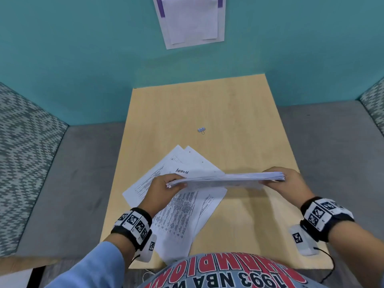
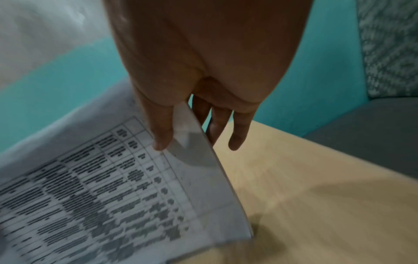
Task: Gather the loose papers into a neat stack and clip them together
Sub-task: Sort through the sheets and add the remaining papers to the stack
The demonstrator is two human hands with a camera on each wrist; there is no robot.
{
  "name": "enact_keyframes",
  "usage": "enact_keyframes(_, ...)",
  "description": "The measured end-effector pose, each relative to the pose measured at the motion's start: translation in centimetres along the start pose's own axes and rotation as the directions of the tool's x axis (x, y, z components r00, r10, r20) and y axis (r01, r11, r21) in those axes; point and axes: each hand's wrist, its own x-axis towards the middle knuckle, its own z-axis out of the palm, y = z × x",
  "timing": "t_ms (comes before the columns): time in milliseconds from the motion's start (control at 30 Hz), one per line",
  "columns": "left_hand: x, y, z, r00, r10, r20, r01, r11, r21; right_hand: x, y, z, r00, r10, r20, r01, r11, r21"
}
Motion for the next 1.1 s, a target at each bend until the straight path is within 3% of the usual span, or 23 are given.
enact_keyframes(100,-0.3,2.8,-0.6,0.995,0.097,-0.023,-0.096,0.994,0.046,-0.8,-2.9,-2.4,0.989,-0.059,-0.133,0.047,0.995,-0.088)
enact_keyframes(167,-0.9,5.6,-1.0,0.977,0.214,-0.027,-0.207,0.965,0.163,-1.8,-5.6,-3.0,0.949,-0.218,-0.227,0.155,0.952,-0.265)
enact_keyframes(233,-1.7,8.9,-1.1,0.927,0.371,0.054,-0.366,0.865,0.343,-2.8,-8.8,-2.2,0.888,-0.450,-0.092,0.381,0.834,-0.399)
enact_keyframes(300,-2.9,12.4,-0.6,0.863,0.483,0.147,-0.488,0.725,0.487,-3.6,-11.6,-0.4,0.866,-0.486,0.117,0.486,0.763,-0.425)
enact_keyframes(333,-3.5,14.0,-0.2,0.839,0.517,0.168,-0.517,0.663,0.542,-3.7,-12.3,0.7,0.866,-0.468,0.178,0.498,0.770,-0.399)
enact_keyframes(400,-4.4,16.6,0.6,0.816,0.547,0.187,-0.534,0.591,0.604,-3.6,-13.0,1.9,0.896,-0.412,0.167,0.443,0.859,-0.257)
enact_keyframes(467,-4.5,17.3,0.5,0.851,0.491,0.189,-0.497,0.633,0.593,-3.6,-12.5,1.9,0.934,-0.327,0.145,0.344,0.932,-0.113)
enact_keyframes(567,-4.0,15.9,-1.7,0.933,0.323,0.160,-0.359,0.800,0.480,-4.7,-11.7,0.7,0.948,-0.304,0.091,0.300,0.952,0.060)
enact_keyframes(667,-3.7,14.9,-3.1,0.963,0.258,0.076,-0.267,0.952,0.152,-6.2,-11.5,-1.3,0.963,-0.263,0.054,0.232,0.918,0.322)
enact_keyframes(767,-4.4,15.9,-2.6,0.944,0.325,-0.055,-0.329,0.926,-0.187,-6.8,-11.7,-3.0,0.966,-0.247,-0.081,0.257,0.861,0.439)
enact_keyframes(867,-5.0,16.8,-0.8,0.954,0.300,-0.019,-0.284,0.877,-0.387,-7.5,-12.1,-3.7,0.945,-0.280,-0.167,0.326,0.797,0.508)
enact_keyframes(967,-4.2,14.2,2.3,0.971,0.229,0.066,-0.187,0.904,-0.384,-7.1,-10.3,-2.5,0.965,-0.246,-0.096,0.263,0.862,0.434)
enact_keyframes(1100,-3.4,9.8,6.1,0.974,0.024,0.224,0.040,0.960,-0.276,-6.4,-6.2,0.7,0.995,-0.083,-0.049,0.095,0.925,0.368)
